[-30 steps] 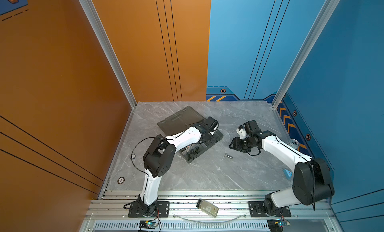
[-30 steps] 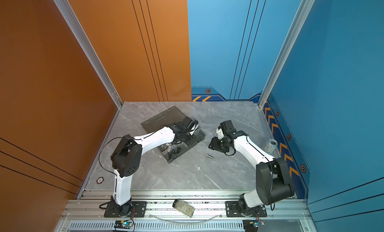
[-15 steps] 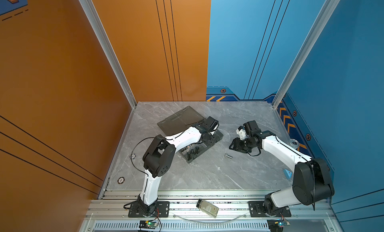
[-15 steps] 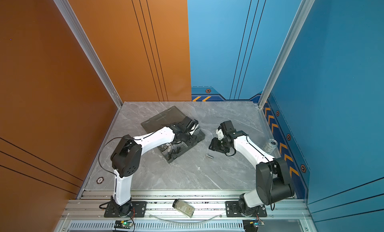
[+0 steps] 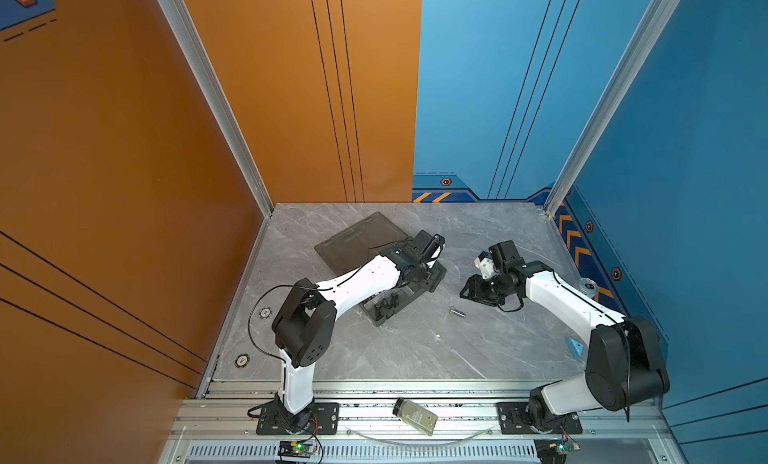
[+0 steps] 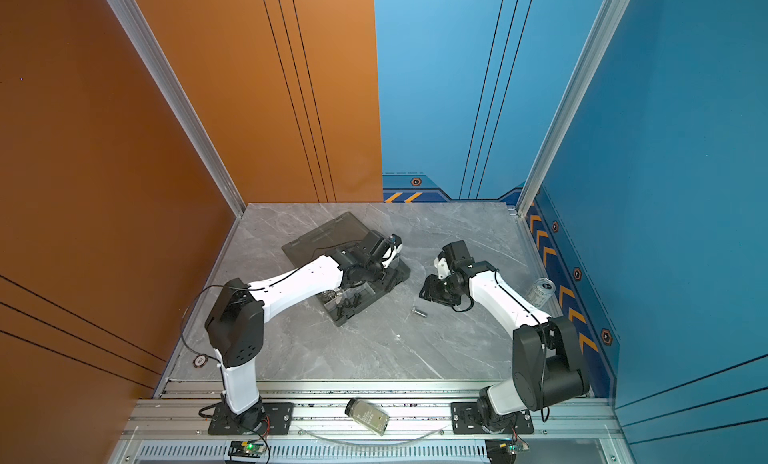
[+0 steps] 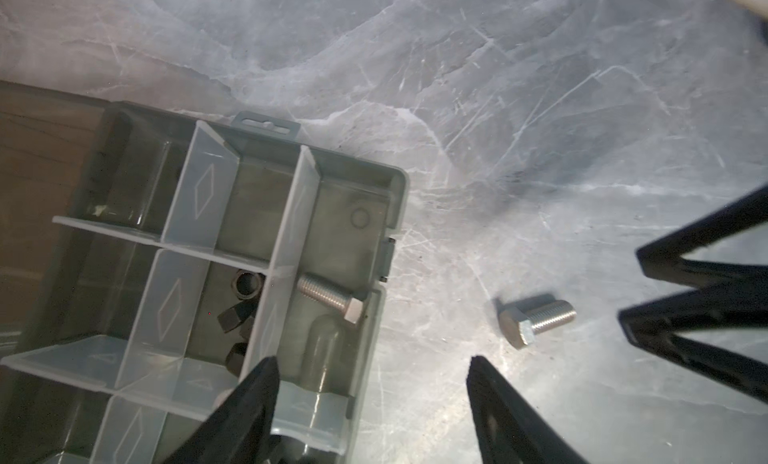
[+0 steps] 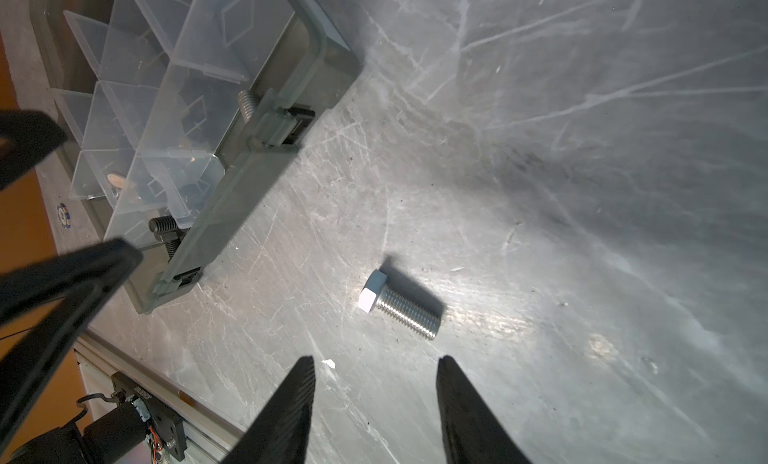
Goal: Sort the screws and nuts into containers
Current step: 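Move the left gripper back over the remaining silver bolt, then lower the left gripper onto the last silver bolt and close it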
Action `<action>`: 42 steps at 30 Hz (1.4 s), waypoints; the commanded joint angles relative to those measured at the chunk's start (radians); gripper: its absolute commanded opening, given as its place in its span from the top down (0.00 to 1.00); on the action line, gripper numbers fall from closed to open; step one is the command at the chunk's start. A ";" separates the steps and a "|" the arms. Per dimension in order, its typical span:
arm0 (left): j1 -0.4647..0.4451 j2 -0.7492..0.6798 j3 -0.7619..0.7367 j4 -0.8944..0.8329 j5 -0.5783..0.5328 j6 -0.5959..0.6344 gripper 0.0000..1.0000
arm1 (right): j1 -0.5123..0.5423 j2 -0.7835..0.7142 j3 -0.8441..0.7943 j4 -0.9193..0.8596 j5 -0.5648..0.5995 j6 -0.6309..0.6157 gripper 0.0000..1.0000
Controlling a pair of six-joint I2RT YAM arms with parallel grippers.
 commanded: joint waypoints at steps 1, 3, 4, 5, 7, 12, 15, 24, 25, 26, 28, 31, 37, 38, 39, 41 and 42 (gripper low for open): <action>-0.024 -0.029 -0.039 -0.012 0.034 0.035 0.25 | -0.017 -0.044 -0.014 -0.030 0.018 -0.002 0.49; -0.036 -0.031 -0.053 -0.010 0.047 0.039 0.25 | -0.025 -0.052 -0.016 -0.031 0.018 0.000 0.49; -0.044 -0.030 -0.061 -0.009 0.053 0.039 0.24 | -0.029 -0.057 -0.021 -0.030 0.018 0.000 0.49; -0.049 -0.030 -0.066 -0.008 0.055 0.038 0.24 | -0.033 -0.061 -0.024 -0.031 0.019 0.000 0.49; -0.061 -0.024 -0.074 -0.008 0.062 0.038 0.23 | -0.044 -0.069 -0.028 -0.030 0.018 0.001 0.49; -0.089 0.001 -0.079 -0.001 0.082 0.040 0.21 | -0.066 -0.084 -0.040 -0.031 0.015 0.001 0.49; -0.100 0.020 -0.091 0.019 0.107 0.027 0.21 | -0.078 -0.091 -0.047 -0.031 0.007 0.004 0.49; -0.147 0.081 -0.086 0.027 0.117 0.034 0.20 | -0.100 -0.109 -0.066 -0.030 0.010 0.003 0.49; -0.151 0.086 -0.083 0.026 0.120 0.043 0.20 | -0.103 -0.109 -0.066 -0.029 0.009 0.003 0.49; -0.157 0.094 -0.080 0.028 0.121 0.052 0.20 | -0.108 -0.110 -0.066 -0.029 0.008 0.003 0.49; -0.164 0.111 -0.071 0.030 0.128 0.064 0.20 | -0.112 -0.111 -0.068 -0.029 0.006 0.003 0.49; -0.170 0.136 -0.061 0.046 0.136 0.085 0.19 | -0.123 -0.120 -0.076 -0.028 0.006 0.003 0.49; -0.175 0.189 -0.034 0.088 0.149 0.106 0.18 | -0.153 -0.142 -0.090 -0.028 -0.001 0.004 0.48; -0.175 0.197 -0.030 0.095 0.156 0.108 0.18 | -0.159 -0.146 -0.094 -0.028 -0.001 0.004 0.49; -0.175 0.207 -0.025 0.104 0.162 0.108 0.18 | -0.162 -0.148 -0.095 -0.028 -0.004 0.004 0.49; -0.175 0.223 -0.009 0.107 0.169 0.106 0.18 | -0.170 -0.149 -0.097 -0.028 -0.009 0.003 0.49; -0.177 0.231 0.000 0.109 0.170 0.106 0.18 | -0.172 -0.149 -0.098 -0.028 -0.011 0.002 0.49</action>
